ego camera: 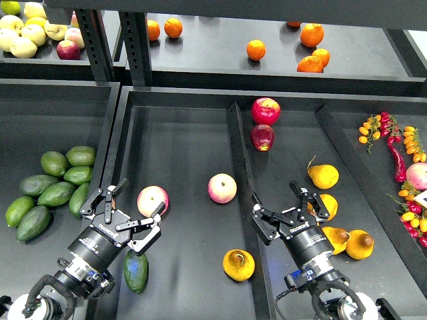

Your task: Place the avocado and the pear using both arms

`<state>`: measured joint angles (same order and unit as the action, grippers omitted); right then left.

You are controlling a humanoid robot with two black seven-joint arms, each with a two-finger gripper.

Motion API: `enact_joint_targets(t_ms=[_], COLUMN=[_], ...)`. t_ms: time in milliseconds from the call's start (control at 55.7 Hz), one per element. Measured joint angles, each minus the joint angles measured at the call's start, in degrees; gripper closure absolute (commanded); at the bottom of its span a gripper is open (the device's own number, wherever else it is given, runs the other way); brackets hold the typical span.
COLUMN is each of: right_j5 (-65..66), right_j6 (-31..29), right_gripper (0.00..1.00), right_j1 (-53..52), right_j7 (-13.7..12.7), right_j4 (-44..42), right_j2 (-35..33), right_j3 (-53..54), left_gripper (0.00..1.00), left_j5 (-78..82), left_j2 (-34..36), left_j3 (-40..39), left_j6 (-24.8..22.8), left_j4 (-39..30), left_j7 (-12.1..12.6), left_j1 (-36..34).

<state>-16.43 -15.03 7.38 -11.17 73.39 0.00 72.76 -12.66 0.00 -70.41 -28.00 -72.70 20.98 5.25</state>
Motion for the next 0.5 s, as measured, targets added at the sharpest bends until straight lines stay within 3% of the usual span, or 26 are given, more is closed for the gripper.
enact_joint_targets(t_ms=[503], right_j5=[0.0], right_j6=[0.0], right_gripper=[0.00], right_j1=[0.0], right_j7=[0.0], right_j4=[0.0], right_j2=[0.0], right_j3=[0.0], left_gripper=[0.00], left_j5=[0.0], left_j2=[0.0], left_j3=[0.0], left_j6=[0.0], left_j4=[0.1], left_j7=[0.0], left_j1=[0.1])
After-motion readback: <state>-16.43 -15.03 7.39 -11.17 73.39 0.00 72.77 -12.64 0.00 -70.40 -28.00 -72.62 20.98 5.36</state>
